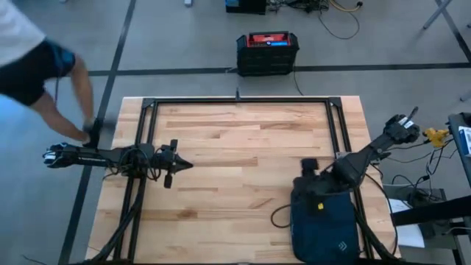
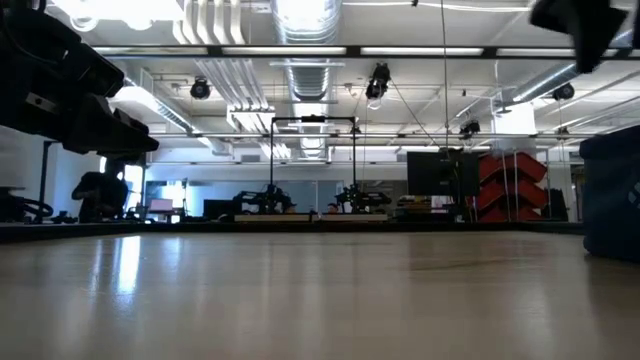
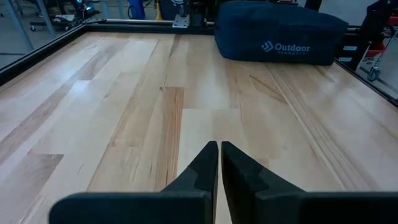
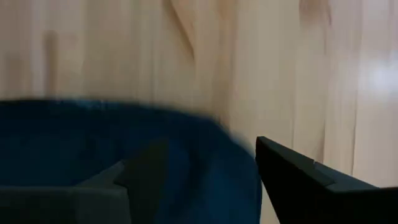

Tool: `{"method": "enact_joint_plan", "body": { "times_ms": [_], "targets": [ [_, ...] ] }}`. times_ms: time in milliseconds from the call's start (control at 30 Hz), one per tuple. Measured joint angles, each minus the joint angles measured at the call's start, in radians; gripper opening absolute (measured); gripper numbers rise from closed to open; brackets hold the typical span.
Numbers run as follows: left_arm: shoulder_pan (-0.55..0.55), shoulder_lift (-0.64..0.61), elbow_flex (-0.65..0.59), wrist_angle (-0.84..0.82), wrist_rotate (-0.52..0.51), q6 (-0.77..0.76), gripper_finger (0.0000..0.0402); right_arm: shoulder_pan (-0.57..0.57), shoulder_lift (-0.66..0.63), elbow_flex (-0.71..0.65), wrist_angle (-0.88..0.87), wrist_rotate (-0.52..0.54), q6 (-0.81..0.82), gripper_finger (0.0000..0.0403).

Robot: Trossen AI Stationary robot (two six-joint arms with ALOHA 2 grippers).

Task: Unpack backpack
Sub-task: Open the backpack

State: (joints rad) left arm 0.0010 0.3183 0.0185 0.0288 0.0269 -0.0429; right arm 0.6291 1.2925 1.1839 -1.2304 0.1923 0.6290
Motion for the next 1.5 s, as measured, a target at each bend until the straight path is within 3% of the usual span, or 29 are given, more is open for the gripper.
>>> {"method": "enact_joint_plan", "body": {
  "times_ms": [200, 367, 467, 633, 733, 833, 900, 1033, 1200, 1400, 1500],
  "targets": [
    [0.0, 0.011, 0.0, 0.019, 0.0, 0.024, 0.0004, 0.14, 0.001, -0.064, -0.069, -0.068, 0.329, 0.0228],
    [-0.001, 0.023, 0.0, 0.2, 0.006, -0.242, 0.0004, 0.159, 0.03, -0.158, 0.025, -0.07, 0.387, 0.0215],
    [-0.001, 0.026, 0.0, 0.313, 0.001, -0.307, 0.0004, 0.094, 0.07, -0.196, 0.108, -0.073, 0.28, 0.0209],
    [0.001, 0.03, 0.001, 0.48, -0.118, -0.157, 0.0004, -0.138, 0.147, -0.176, 0.307, -0.078, -0.123, 0.0207],
    [-0.007, 0.061, 0.001, 0.506, -0.057, -0.204, 0.0004, -0.289, 0.201, -0.11, 0.477, -0.055, -0.363, 0.021],
    [-0.068, 0.133, 0.001, 0.541, -0.028, -0.299, 0.0004, -0.372, 0.235, -0.02, 0.48, -0.038, -0.514, 0.0208],
    [-0.141, 0.2, 0.001, 0.579, -0.105, -0.318, 0.0004, -0.38, 0.242, 0.011, 0.427, 0.01, -0.55, 0.0204],
    [-0.328, 0.367, 0.001, 0.731, -0.354, -0.3, 0.0004, -0.325, 0.215, 0.006, 0.332, 0.074, -0.499, 0.0199],
    [-0.511, 0.588, 0.021, 0.953, -0.539, -0.182, 0.0004, -0.144, 0.18, -0.023, 0.252, 0.07, -0.25, 0.0202],
    [-0.541, 0.847, 0.168, 1.03, -0.56, -0.096, 0.0004, 0.1, 0.199, -0.065, 0.283, 0.115, -0.043, 0.0206],
    [-0.537, 0.975, 0.261, 1.022, -0.561, -0.063, 0.0004, 0.156, 0.232, -0.12, 0.397, 0.161, -0.019, 0.0204]
  ]
}}
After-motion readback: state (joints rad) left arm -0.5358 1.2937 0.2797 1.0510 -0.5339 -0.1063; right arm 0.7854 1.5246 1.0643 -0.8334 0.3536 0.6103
